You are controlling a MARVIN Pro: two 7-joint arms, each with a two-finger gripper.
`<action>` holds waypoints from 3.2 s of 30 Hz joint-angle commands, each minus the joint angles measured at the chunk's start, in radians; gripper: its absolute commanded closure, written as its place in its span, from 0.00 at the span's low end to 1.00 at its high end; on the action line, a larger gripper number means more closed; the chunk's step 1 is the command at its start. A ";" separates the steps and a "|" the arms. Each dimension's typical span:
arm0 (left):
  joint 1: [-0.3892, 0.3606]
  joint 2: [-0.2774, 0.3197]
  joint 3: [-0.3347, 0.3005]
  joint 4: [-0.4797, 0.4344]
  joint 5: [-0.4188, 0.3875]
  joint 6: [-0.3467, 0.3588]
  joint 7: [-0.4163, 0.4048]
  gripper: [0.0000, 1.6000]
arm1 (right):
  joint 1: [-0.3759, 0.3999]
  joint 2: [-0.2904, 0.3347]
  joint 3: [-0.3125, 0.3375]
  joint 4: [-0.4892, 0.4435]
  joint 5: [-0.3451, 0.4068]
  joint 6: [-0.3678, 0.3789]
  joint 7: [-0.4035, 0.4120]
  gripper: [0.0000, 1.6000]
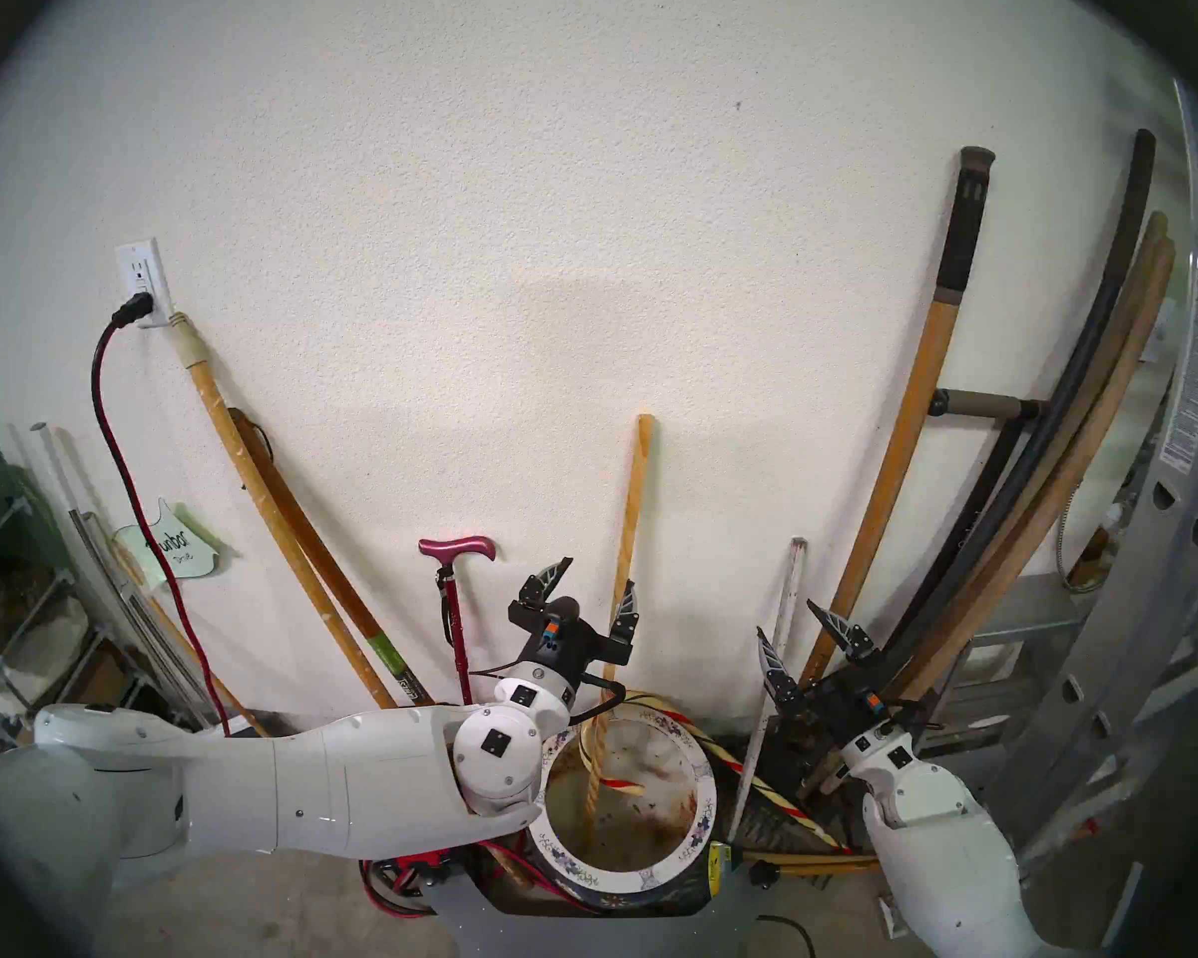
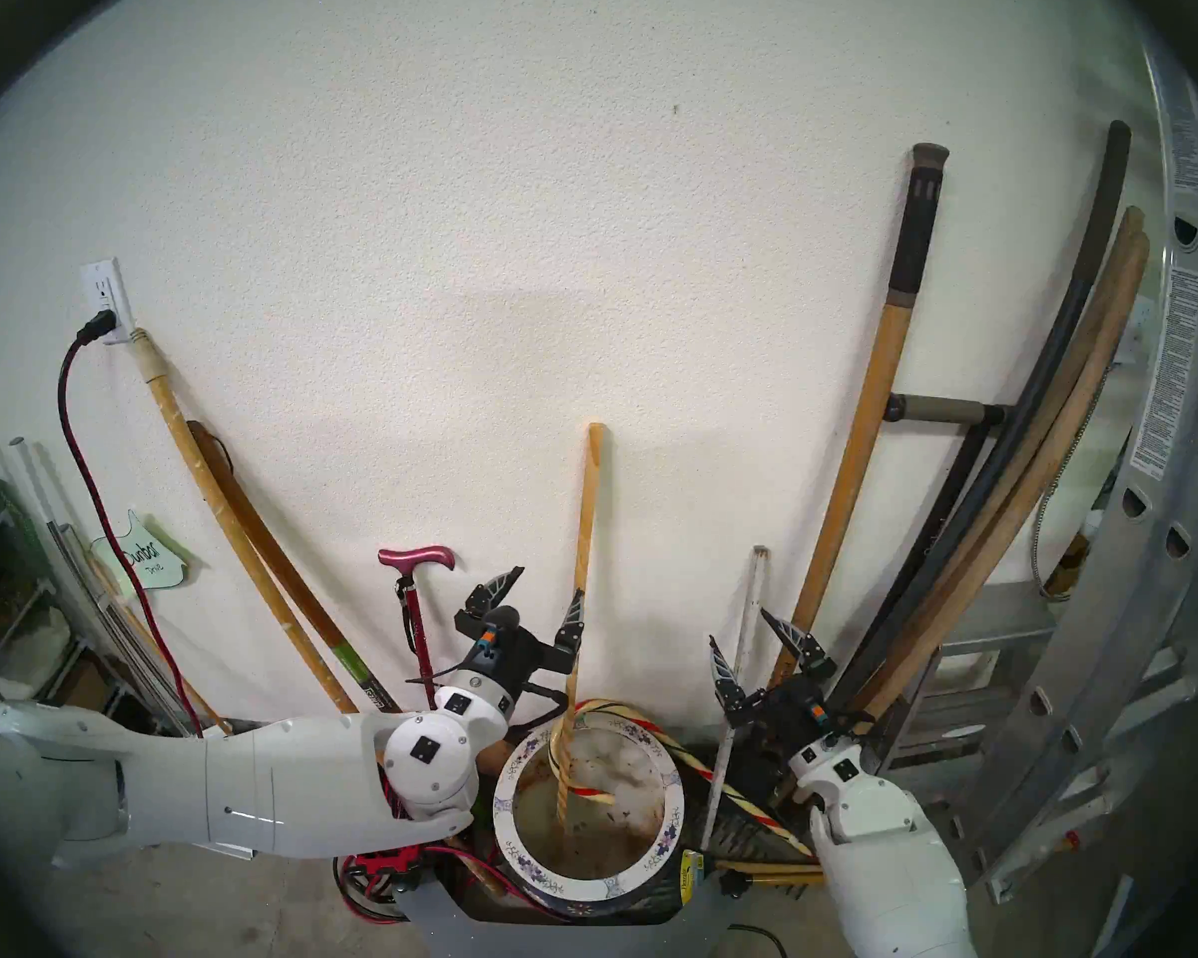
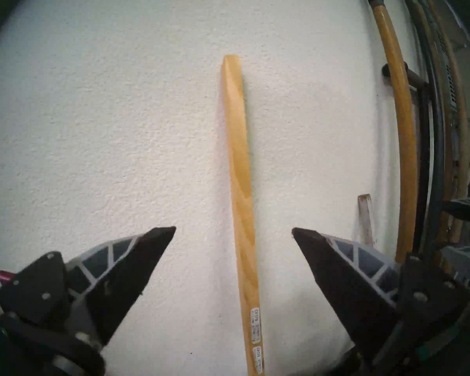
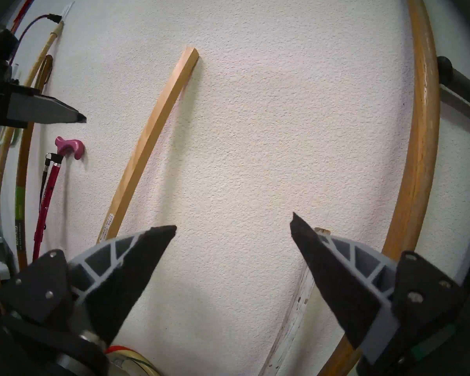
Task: Take wooden sticks or brooms out of the pot
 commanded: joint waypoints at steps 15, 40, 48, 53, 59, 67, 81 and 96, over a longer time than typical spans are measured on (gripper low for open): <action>-0.019 -0.194 -0.006 0.374 -0.151 -0.006 -0.227 0.00 | 0.002 0.003 -0.002 -0.004 -0.002 0.001 0.002 0.00; -0.002 -0.367 -0.034 0.682 -0.255 -0.025 -0.377 0.00 | 0.002 0.004 -0.002 -0.004 -0.002 0.000 0.002 0.00; -0.005 -0.439 -0.059 0.835 -0.299 -0.038 -0.453 0.00 | 0.002 0.004 -0.002 -0.004 -0.001 0.000 0.002 0.00; -0.017 -0.491 -0.071 0.916 -0.312 -0.037 -0.496 0.00 | 0.002 0.004 -0.003 -0.004 -0.001 0.000 0.002 0.00; -0.027 -0.559 -0.083 1.027 -0.326 -0.049 -0.551 0.00 | 0.002 0.004 -0.003 -0.004 -0.001 0.000 0.002 0.00; -0.037 -0.635 -0.097 1.169 -0.342 -0.063 -0.604 0.00 | 0.002 0.004 -0.003 -0.004 -0.001 0.000 0.001 0.00; -0.041 -0.701 -0.107 1.307 -0.340 -0.174 -0.616 1.00 | 0.002 0.004 -0.003 -0.004 -0.001 0.000 0.001 0.00; -0.099 -0.582 -0.208 1.224 -0.383 -0.419 -0.485 1.00 | 0.003 0.003 -0.003 -0.002 0.001 -0.002 0.001 0.00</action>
